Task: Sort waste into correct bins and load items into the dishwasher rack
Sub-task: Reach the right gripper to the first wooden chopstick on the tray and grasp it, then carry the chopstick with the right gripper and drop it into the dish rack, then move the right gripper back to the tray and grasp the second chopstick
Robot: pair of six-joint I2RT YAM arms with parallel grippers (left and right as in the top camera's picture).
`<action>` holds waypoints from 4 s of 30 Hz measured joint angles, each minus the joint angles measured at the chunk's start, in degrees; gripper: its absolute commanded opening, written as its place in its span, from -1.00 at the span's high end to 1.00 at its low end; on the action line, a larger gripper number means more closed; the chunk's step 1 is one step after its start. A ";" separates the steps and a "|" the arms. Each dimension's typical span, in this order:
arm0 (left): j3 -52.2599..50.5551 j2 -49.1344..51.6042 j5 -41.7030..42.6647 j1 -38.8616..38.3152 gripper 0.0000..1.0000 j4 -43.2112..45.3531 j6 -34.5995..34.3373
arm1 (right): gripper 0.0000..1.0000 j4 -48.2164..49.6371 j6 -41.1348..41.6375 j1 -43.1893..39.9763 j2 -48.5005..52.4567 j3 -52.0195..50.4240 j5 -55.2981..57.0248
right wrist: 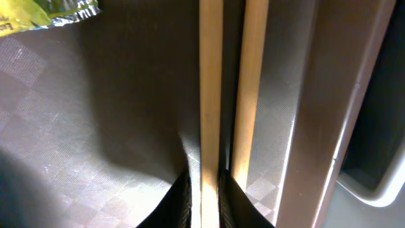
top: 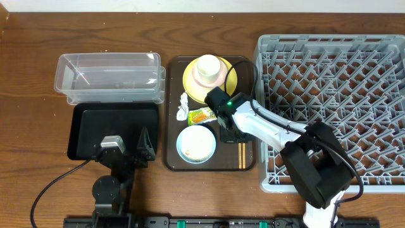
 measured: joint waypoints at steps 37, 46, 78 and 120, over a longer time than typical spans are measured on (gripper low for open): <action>0.00 0.00 0.00 0.00 -0.86 0.02 0.00 | 0.98 -4.81 -20.06 -11.13 -27.76 6.32 4.96; 0.00 0.00 0.00 0.00 -0.87 0.00 0.00 | 0.98 -5.92 -29.64 -21.94 -26.97 6.29 6.32; 0.00 0.00 0.00 0.00 -0.87 0.00 0.00 | 0.64 -3.43 -35.34 -28.30 -11.41 6.21 -1.73; 0.00 0.00 0.00 0.00 -0.87 0.00 0.00 | 0.05 0.48 -22.71 -15.13 -11.32 6.14 -33.64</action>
